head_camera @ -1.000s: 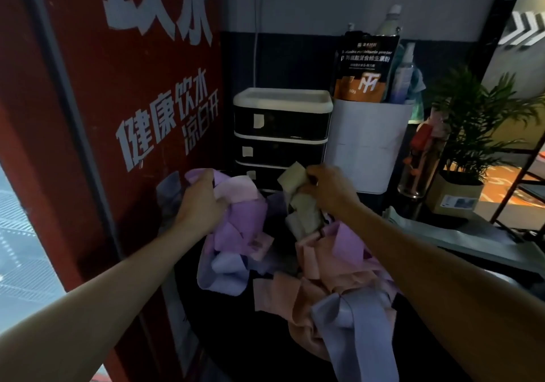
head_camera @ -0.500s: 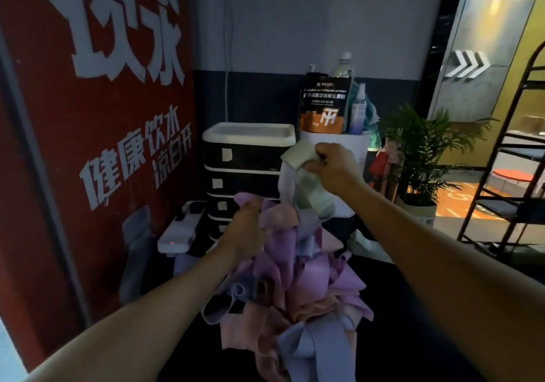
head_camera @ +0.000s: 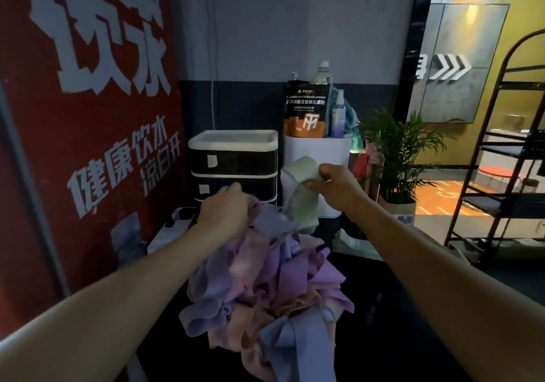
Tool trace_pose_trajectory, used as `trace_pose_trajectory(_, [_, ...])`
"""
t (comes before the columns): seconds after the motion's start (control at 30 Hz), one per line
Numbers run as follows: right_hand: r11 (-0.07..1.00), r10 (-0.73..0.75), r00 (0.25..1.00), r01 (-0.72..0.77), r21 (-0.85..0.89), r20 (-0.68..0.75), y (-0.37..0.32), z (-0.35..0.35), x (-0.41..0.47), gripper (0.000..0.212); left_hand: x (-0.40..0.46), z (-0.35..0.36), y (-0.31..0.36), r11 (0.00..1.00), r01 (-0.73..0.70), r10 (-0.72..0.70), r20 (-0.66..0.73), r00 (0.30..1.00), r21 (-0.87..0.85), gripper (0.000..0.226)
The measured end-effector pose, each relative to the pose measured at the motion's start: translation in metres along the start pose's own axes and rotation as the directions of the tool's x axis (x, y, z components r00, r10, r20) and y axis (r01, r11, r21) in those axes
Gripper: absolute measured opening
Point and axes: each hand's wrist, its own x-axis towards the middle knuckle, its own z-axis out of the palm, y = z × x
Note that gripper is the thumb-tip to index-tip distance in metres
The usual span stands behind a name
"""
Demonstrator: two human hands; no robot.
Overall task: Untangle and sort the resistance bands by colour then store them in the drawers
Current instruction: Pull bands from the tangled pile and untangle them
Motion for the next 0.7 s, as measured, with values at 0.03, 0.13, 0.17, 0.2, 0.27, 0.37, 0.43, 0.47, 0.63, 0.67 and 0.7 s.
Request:
trace_pose_trajectory(0.03, [1.000, -0.002, 1.000, 0.002, 0.002, 0.015, -0.001, 0.002, -0.001, 0.027, 0.000, 0.004, -0.002, 0.992, -0.005, 0.001, -0.031, 1.000, -0.129, 0.014])
trace_pose_trajectory(0.13, [1.000, -0.020, 0.998, 0.019, 0.022, 0.052, 0.000, 0.007, -0.007, 0.015, 0.006, 0.019, 0.000, 0.857, 0.024, -0.056, -0.046, 0.997, -0.516, 0.014])
trace_pose_trajectory(0.17, [0.999, -0.027, 0.998, 0.026, 0.030, 0.055, 0.001, 0.007, -0.010, 0.016, 0.007, 0.023, 0.003, 0.803, 0.031, -0.061, -0.029, 0.998, -0.595, 0.014])
trace_pose_trajectory(0.2, [0.999, -0.040, 0.998, 0.039, 0.028, 0.050, 0.004, 0.008, -0.012, 0.018, 0.008, 0.027, 0.006, 0.741, 0.043, -0.058, 0.001, 0.998, -0.670, 0.019])
trace_pose_trajectory(0.27, [0.998, -0.069, 0.996, 0.068, 0.009, 0.063, 0.007, 0.008, -0.016, 0.017, 0.008, 0.028, 0.014, 0.608, 0.064, 0.008, 0.087, 0.996, -0.791, 0.038])
trace_pose_trajectory(0.37, [0.996, -0.086, 0.989, 0.083, 0.022, 0.123, 0.007, 0.004, -0.016, 0.007, 0.012, 0.024, 0.021, 0.470, 0.045, 0.160, 0.136, 0.978, -0.881, 0.041])
trace_pose_trajectory(0.43, [0.995, -0.080, 0.989, 0.073, 0.063, 0.125, 0.003, 0.000, -0.013, 0.006, 0.016, 0.015, 0.026, 0.406, 0.038, 0.193, 0.126, 0.973, -0.913, 0.036])
trace_pose_trajectory(0.47, [0.994, -0.070, 0.990, 0.058, 0.098, 0.120, 0.001, -0.002, -0.012, 0.006, 0.019, 0.013, 0.027, 0.400, 0.021, 0.190, 0.105, 0.976, -0.916, 0.034])
trace_pose_trajectory(0.63, [0.991, -0.017, 0.998, 0.008, 0.137, 0.059, -0.005, -0.023, -0.010, 0.012, 0.029, 0.001, 0.023, 0.534, -0.026, 0.044, -0.003, 0.999, -0.845, 0.021])
trace_pose_trajectory(0.67, [0.992, -0.020, 0.999, 0.014, 0.127, 0.048, -0.005, -0.027, -0.010, 0.015, 0.030, -0.002, 0.019, 0.607, -0.007, -0.020, -0.024, 1.000, -0.794, 0.022])
trace_pose_trajectory(0.7, [0.993, -0.024, 0.999, 0.019, 0.117, 0.045, -0.005, -0.030, -0.010, 0.016, 0.031, -0.006, 0.016, 0.690, 0.007, -0.070, -0.057, 0.996, -0.724, 0.022])
